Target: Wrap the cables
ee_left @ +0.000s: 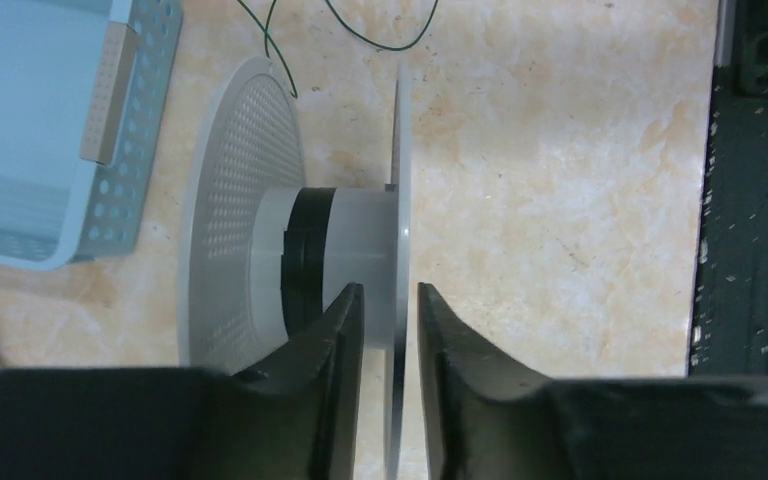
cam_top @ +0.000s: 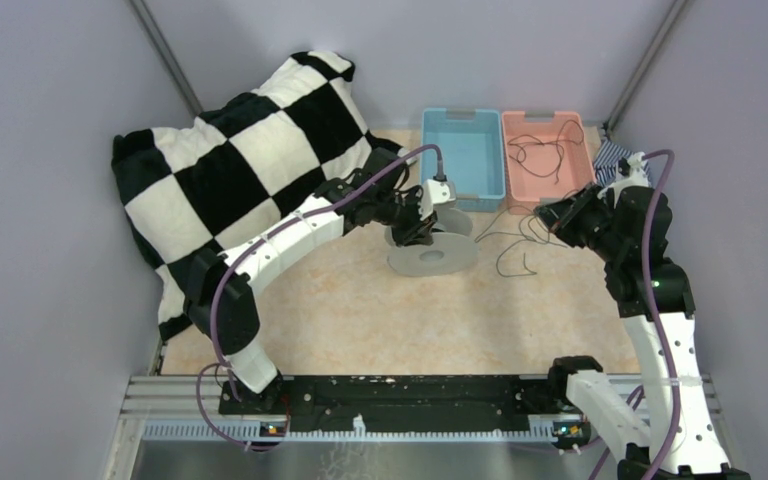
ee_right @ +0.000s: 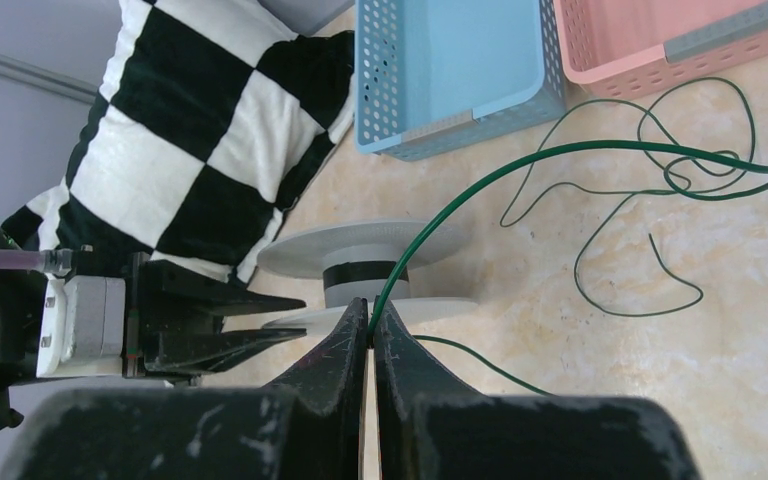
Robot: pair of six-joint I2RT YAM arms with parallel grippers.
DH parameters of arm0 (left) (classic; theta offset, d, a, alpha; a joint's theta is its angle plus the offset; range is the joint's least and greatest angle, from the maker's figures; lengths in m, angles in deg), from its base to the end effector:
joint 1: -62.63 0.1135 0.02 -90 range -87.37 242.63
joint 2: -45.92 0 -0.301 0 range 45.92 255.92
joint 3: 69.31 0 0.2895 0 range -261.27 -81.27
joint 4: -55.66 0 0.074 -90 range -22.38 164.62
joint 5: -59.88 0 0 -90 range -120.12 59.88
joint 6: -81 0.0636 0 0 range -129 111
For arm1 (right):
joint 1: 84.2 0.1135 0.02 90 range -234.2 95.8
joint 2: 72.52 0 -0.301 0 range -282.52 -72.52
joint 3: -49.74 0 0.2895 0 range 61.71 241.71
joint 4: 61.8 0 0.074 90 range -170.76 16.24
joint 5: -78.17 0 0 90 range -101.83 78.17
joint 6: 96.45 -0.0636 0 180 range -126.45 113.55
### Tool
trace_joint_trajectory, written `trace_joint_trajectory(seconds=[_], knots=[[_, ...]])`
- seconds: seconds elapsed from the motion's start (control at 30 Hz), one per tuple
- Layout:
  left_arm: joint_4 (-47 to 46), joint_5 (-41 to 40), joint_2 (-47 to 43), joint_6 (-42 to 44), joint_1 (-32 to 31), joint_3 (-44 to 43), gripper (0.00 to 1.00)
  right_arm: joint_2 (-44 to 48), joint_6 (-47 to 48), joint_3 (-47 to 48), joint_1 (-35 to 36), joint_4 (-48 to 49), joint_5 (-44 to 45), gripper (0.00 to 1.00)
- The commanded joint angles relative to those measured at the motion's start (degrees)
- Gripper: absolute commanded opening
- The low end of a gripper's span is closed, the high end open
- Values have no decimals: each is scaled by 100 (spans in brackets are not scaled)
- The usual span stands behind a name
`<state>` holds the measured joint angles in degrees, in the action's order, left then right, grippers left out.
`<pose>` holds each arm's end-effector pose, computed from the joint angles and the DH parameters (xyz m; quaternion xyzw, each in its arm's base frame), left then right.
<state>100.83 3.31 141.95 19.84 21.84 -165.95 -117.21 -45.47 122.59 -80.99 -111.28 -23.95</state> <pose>0.3039 -0.3085 0.3268 0.5956 0.6619 -0.3024 0.3403 0.1871 0.0239 0.4123 0.1958 0.7996 0.2834 0.4919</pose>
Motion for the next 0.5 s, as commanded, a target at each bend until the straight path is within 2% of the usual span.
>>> trace_joint_trajectory(seconds=[0.0, 0.03, 0.1, 0.47], knots=[[-321, 167, -57, -118, -13, -220, 47, 13, 50, 295, -30, 94, 45, 0], [-338, 159, -76, -150, -8, -214, 54, 8, 40, 286, -30, 110, 21, 0], [-395, 117, -120, -192, -8, -190, 63, -30, 20, 283, -35, 136, -34, 0], [-500, 61, -591, -589, -7, -625, 72, -43, -61, 240, -30, 231, -92, 0]])
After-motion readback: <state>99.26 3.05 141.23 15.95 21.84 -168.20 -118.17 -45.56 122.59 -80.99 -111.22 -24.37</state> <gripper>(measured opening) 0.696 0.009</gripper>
